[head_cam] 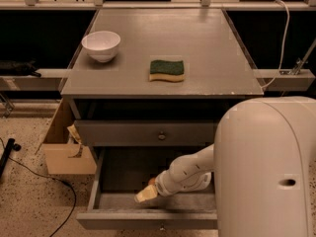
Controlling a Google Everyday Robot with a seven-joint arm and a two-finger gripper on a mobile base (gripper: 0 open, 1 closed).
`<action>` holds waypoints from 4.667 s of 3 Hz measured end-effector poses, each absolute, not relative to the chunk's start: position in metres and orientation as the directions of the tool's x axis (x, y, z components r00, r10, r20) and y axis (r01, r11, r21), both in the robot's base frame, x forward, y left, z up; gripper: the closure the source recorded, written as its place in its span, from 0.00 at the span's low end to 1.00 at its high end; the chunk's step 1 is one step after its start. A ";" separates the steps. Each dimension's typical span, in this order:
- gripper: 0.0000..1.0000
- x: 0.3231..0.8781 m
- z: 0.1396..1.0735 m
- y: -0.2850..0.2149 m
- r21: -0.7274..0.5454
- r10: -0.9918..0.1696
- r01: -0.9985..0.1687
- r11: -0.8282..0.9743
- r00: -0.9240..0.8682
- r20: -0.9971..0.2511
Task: Pick orange from middle drawer and place on counter
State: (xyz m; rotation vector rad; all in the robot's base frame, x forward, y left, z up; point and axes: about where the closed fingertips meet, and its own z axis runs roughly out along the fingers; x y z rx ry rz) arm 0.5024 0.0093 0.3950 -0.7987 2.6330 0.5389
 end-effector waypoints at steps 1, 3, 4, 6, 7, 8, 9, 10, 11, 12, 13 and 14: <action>0.00 0.530 0.412 0.021 0.196 -0.474 -0.607 0.770 -0.750 -0.462; 0.00 0.538 0.402 0.029 0.180 -0.479 -0.618 0.765 -0.733 -0.482; 0.00 0.558 0.402 0.040 0.142 -0.497 -0.640 0.755 -0.700 -0.512; 0.00 0.584 0.404 0.037 0.086 -0.515 -0.649 0.756 -0.670 -0.535; 0.00 0.577 0.391 0.024 0.083 -0.508 -0.624 0.777 -0.699 -0.503; 0.00 0.561 0.389 -0.003 0.052 -0.489 -0.577 0.815 -0.733 -0.474; 0.00 0.561 0.389 -0.003 0.052 -0.489 -0.577 0.815 -0.733 -0.473; 0.14 0.561 0.389 -0.003 0.052 -0.489 -0.577 0.815 -0.733 -0.473; 0.38 0.561 0.389 -0.003 0.052 -0.489 -0.577 0.815 -0.733 -0.473; 0.43 0.561 0.389 -0.003 0.052 -0.489 -0.577 0.815 -0.733 -0.473; 0.20 0.561 0.389 -0.003 0.052 -0.489 -0.577 0.815 -0.733 -0.473; 0.00 0.560 0.388 -0.004 0.052 -0.489 -0.576 0.816 -0.734 -0.471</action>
Offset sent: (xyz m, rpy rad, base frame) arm 0.0206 0.0062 0.0127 -0.0163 -0.0534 0.0015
